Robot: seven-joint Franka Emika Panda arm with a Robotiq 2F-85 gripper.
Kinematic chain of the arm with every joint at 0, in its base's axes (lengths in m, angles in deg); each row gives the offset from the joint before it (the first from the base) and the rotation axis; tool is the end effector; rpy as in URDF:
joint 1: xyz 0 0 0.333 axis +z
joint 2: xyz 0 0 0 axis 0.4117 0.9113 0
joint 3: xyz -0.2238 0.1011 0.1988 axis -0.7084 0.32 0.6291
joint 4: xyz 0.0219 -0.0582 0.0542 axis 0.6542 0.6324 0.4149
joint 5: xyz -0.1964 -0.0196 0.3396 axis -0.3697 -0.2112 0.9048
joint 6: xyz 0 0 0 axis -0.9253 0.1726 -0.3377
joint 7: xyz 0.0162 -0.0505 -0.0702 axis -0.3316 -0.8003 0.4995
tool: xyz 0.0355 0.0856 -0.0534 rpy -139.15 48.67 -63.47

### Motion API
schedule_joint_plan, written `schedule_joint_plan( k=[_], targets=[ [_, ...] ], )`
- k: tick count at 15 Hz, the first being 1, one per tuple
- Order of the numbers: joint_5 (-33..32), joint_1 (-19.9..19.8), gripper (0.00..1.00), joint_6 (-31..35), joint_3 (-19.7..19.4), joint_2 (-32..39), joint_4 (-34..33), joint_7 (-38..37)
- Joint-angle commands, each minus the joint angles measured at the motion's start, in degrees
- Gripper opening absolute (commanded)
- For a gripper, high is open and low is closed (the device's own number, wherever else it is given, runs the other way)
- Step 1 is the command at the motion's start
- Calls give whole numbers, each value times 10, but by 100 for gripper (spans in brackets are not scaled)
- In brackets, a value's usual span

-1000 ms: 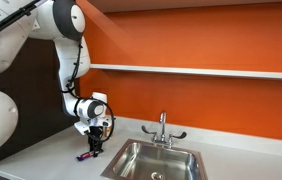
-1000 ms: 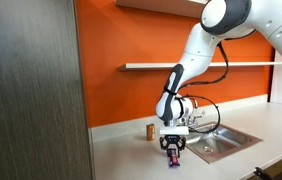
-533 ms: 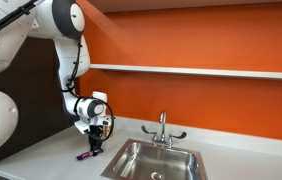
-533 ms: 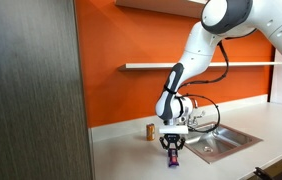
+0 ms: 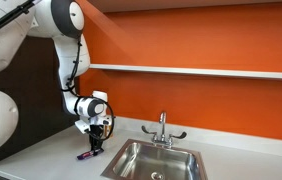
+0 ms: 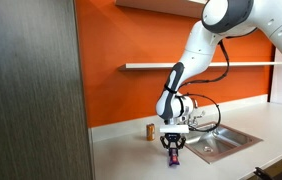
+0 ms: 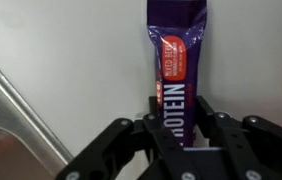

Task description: Place the snack bar onto the shelf

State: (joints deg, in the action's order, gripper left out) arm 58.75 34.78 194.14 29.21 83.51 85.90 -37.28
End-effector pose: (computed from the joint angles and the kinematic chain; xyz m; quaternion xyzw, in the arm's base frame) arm 0.5279 0.0628 0.1119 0.9643 -0.2586 -0.0569 0.0030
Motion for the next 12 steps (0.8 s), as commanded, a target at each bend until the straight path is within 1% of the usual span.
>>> schedule_joint_plan(
  k=[1, 7, 9, 12],
  targets=[
    [-10, 14, 14, -24, -13, -49, 32, -6],
    [-46, 37, 14, -62, -26, -129, 75, -23],
    [-73, 40, 14, -81, -22, -163, 89, -17],
    [-138, 46, 14, -104, -16, -220, 113, -11]
  ],
)
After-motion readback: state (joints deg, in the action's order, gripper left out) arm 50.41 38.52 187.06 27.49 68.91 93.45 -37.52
